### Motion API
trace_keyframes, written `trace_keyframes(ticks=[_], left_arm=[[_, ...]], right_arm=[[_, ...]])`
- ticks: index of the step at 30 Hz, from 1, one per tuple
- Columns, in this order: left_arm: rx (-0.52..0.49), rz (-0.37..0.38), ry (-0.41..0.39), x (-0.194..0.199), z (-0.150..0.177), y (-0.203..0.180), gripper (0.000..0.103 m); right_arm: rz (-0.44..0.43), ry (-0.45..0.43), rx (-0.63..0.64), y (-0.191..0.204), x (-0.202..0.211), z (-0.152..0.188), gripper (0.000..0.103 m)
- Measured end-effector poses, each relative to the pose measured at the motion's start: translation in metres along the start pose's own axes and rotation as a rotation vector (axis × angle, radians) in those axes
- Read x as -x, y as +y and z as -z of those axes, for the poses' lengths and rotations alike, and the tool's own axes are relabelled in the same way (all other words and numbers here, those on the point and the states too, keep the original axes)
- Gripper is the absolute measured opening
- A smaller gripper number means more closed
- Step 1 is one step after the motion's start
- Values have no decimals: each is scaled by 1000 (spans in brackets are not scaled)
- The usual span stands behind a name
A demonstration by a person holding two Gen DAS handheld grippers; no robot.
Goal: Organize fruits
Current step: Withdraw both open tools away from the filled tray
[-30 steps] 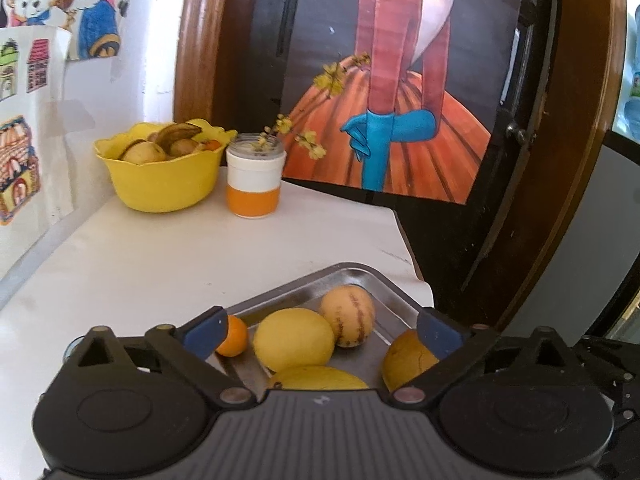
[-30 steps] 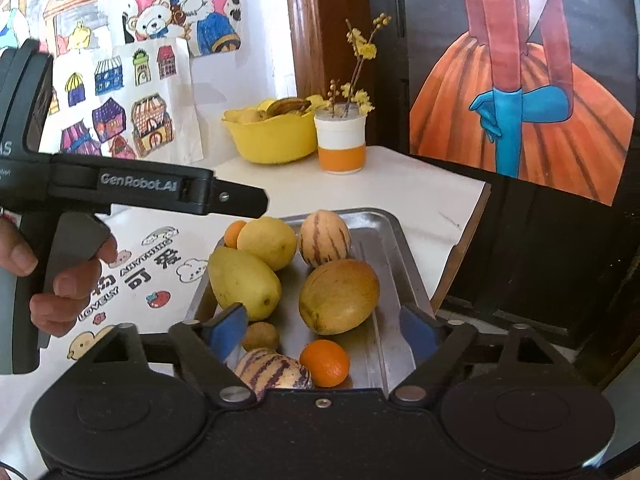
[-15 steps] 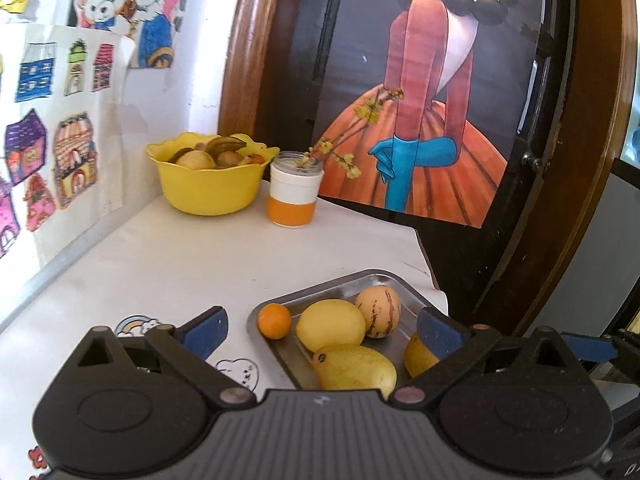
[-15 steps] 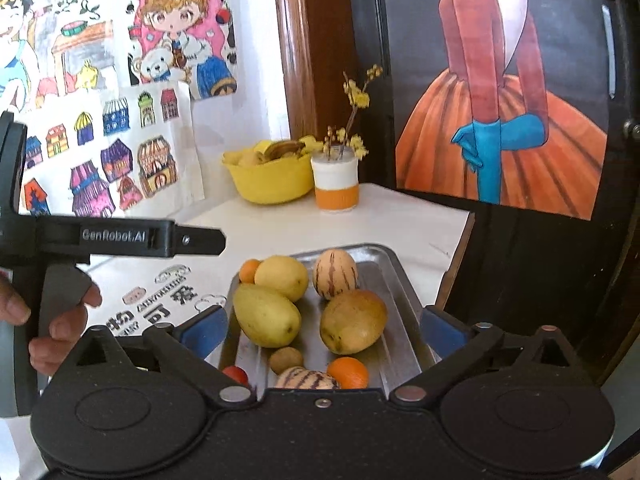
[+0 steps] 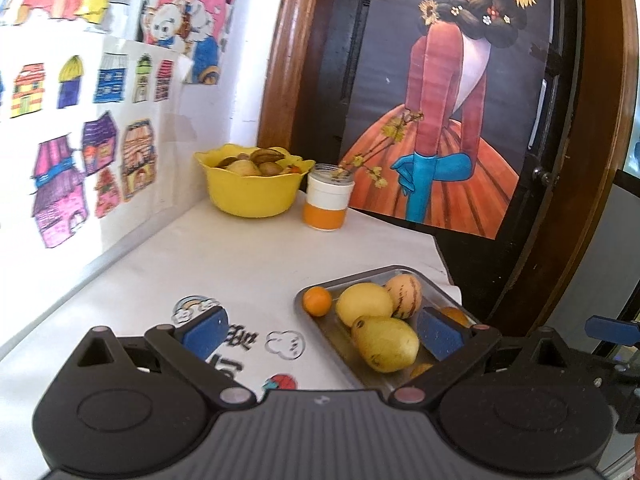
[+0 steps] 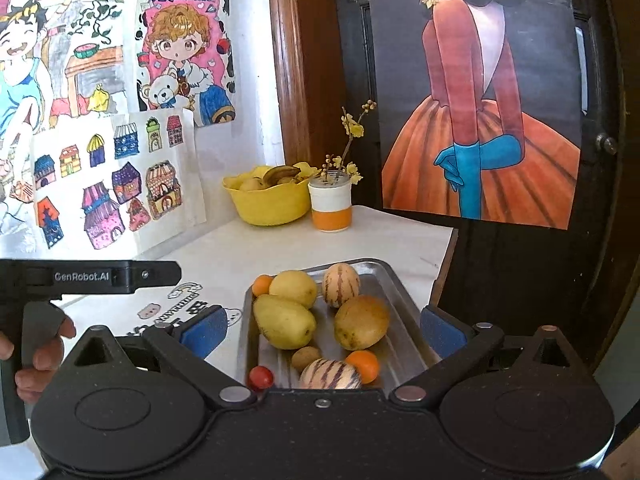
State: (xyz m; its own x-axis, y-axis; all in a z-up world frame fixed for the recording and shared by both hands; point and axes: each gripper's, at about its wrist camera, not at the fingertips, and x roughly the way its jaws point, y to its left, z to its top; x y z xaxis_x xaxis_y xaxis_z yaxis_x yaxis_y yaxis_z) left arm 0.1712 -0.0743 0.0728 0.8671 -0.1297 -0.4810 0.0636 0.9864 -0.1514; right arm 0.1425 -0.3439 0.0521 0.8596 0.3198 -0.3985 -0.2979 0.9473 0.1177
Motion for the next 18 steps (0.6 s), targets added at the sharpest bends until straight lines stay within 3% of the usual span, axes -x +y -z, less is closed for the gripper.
trace_keyframes(ticks=[18], left_arm=[[1,-127,-64,77,51,41,103]], right_arm=[[42,-86,-45,57,49,36,102]])
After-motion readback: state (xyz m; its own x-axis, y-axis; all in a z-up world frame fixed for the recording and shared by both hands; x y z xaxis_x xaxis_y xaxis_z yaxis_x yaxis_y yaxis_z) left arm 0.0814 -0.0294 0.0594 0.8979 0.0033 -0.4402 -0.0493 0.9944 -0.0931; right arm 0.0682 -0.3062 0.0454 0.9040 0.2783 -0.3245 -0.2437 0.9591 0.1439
